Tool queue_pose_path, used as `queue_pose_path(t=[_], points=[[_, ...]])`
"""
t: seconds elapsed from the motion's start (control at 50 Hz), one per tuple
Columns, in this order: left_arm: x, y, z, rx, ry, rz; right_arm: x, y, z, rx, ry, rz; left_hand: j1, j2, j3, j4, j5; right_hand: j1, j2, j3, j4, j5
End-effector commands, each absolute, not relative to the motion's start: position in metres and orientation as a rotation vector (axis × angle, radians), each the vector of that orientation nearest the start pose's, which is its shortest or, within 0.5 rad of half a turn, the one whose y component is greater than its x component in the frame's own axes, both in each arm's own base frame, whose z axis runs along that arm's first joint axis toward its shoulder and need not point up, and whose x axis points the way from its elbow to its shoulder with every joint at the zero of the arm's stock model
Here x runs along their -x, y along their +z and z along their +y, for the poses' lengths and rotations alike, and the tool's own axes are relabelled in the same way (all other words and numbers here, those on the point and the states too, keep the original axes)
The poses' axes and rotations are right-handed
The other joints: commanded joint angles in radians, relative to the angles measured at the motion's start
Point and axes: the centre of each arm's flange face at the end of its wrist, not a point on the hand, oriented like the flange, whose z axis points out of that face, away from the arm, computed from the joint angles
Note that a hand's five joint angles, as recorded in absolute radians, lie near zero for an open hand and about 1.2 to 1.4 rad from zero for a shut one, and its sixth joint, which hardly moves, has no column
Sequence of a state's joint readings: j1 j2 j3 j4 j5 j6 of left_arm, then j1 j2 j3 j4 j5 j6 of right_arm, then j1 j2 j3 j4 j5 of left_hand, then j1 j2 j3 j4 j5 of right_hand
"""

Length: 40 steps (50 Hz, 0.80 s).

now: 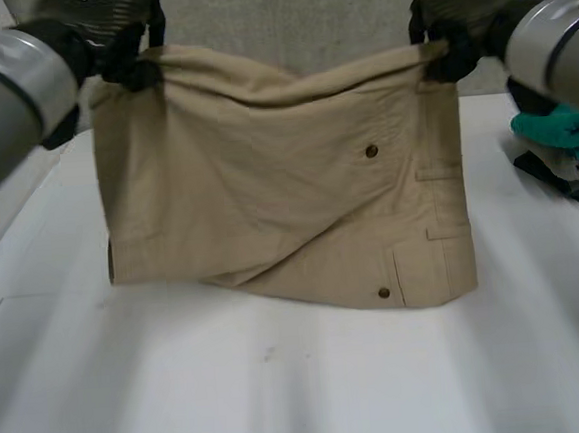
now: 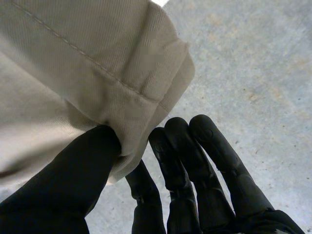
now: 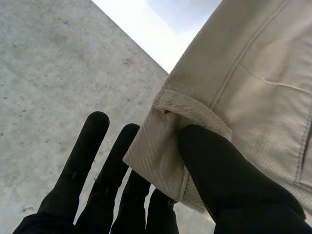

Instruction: Fold the laundry.

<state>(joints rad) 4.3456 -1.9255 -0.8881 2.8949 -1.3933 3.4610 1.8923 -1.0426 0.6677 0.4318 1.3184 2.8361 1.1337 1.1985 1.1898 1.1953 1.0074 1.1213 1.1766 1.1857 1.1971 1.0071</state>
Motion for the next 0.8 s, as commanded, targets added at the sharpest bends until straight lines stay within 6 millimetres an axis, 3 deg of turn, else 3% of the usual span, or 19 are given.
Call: queue_pose_path(t=[0.02, 0.08, 0.1, 0.18, 0.24, 0.3, 0.4, 0.46, 0.48, 0.54, 0.56, 0.6, 0.62, 0.7, 0.74, 0.8], points=[[0.291, 0.391, -0.375, -0.786, -2.775, 1.583, -0.304, 0.351, -0.382, 0.714, -2.459, 1.626, 0.263, 0.198, 0.206, 0.201, 0.214, 0.275, 0.22, 0.211, 0.199, 0.215], [0.291, 0.425, -0.375, -0.68, -2.936, 1.362, -0.308, 0.381, -0.39, 0.592, -2.662, 1.353, 0.263, 0.198, 0.206, 0.201, 0.214, 0.275, 0.22, 0.211, 0.199, 0.215], [0.29, 0.45, -0.369, -0.615, -3.028, 1.221, -0.307, 0.401, -0.391, 0.516, -2.763, 1.182, 0.263, 0.198, 0.206, 0.201, 0.214, 0.275, 0.22, 0.211, 0.199, 0.215], [0.283, 0.492, -0.345, -0.484, -3.163, 1.024, -0.307, 0.441, -0.377, 0.402, -2.843, 0.899, 0.263, 0.198, 0.206, 0.201, 0.214, 0.275, 0.22, 0.211, 0.199, 0.215], [0.281, 0.494, -0.34, -0.467, -3.171, 1.041, -0.303, 0.446, -0.375, 0.4, -2.82, 0.895, 0.263, 0.198, 0.206, 0.201, 0.214, 0.275, 0.22, 0.211, 0.199, 0.215], [0.28, 0.48, -0.341, -0.492, -3.132, 1.131, -0.304, 0.439, -0.374, 0.448, -2.764, 0.977, 0.263, 0.198, 0.206, 0.201, 0.214, 0.275, 0.22, 0.211, 0.199, 0.215], [0.28, 0.435, -0.349, -0.574, -3.017, 1.354, -0.308, 0.411, -0.375, 0.539, -2.655, 1.173, 0.263, 0.198, 0.206, 0.201, 0.214, 0.275, 0.22, 0.211, 0.199, 0.215], [0.282, 0.393, -0.349, -0.636, -2.917, 1.545, -0.31, 0.378, -0.377, 0.625, -2.539, 1.332, 0.263, 0.198, 0.206, 0.201, 0.214, 0.275, 0.22, 0.211, 0.199, 0.215], [0.283, 0.366, -0.348, -0.671, -2.848, 1.657, -0.31, 0.356, -0.379, 0.673, -2.474, 1.417, 0.263, 0.198, 0.206, 0.201, 0.214, 0.275, 0.22, 0.211, 0.199, 0.215], [0.286, 0.326, -0.343, -0.731, -2.73, 1.814, -0.308, 0.318, -0.38, 0.738, -2.353, 1.559, 0.263, 0.198, 0.206, 0.201, 0.214, 0.275, 0.22, 0.211, 0.199, 0.215], [0.29, 0.299, -0.333, -0.792, -2.646, 1.907, -0.307, 0.29, -0.378, 0.78, -2.264, 1.652, 0.263, 0.198, 0.206, 0.201, 0.214, 0.275, 0.22, 0.211, 0.199, 0.215], [0.292, 0.274, -0.325, -0.853, -2.559, 1.976, -0.305, 0.262, -0.373, 0.817, -2.178, 1.741, 0.263, 0.198, 0.206, 0.201, 0.214, 0.275, 0.22, 0.211, 0.199, 0.215], [0.293, 0.25, -0.316, -0.917, -2.468, 2.042, -0.301, 0.233, -0.369, 0.851, -2.099, 1.833, 0.263, 0.198, 0.206, 0.201, 0.214, 0.275, 0.22, 0.211, 0.199, 0.215], [0.292, 0.197, -0.294, -1.064, -2.235, 2.16, -0.285, 0.179, -0.355, 0.923, -1.943, 2.011, 0.263, 0.198, 0.206, 0.201, 0.214, 0.275, 0.22, 0.211, 0.199, 0.215], [0.291, 0.178, -0.278, -1.154, -2.107, 2.212, -0.276, 0.159, -0.347, 0.963, -1.877, 2.089, 0.263, 0.198, 0.206, 0.201, 0.214, 0.275, 0.22, 0.211, 0.199, 0.215], [0.288, 0.168, -0.259, -1.237, -1.962, 2.281, -0.269, 0.146, -0.332, 1.037, -1.806, 2.155, 0.263, 0.198, 0.206, 0.201, 0.214, 0.275, 0.22, 0.211, 0.199, 0.215]])
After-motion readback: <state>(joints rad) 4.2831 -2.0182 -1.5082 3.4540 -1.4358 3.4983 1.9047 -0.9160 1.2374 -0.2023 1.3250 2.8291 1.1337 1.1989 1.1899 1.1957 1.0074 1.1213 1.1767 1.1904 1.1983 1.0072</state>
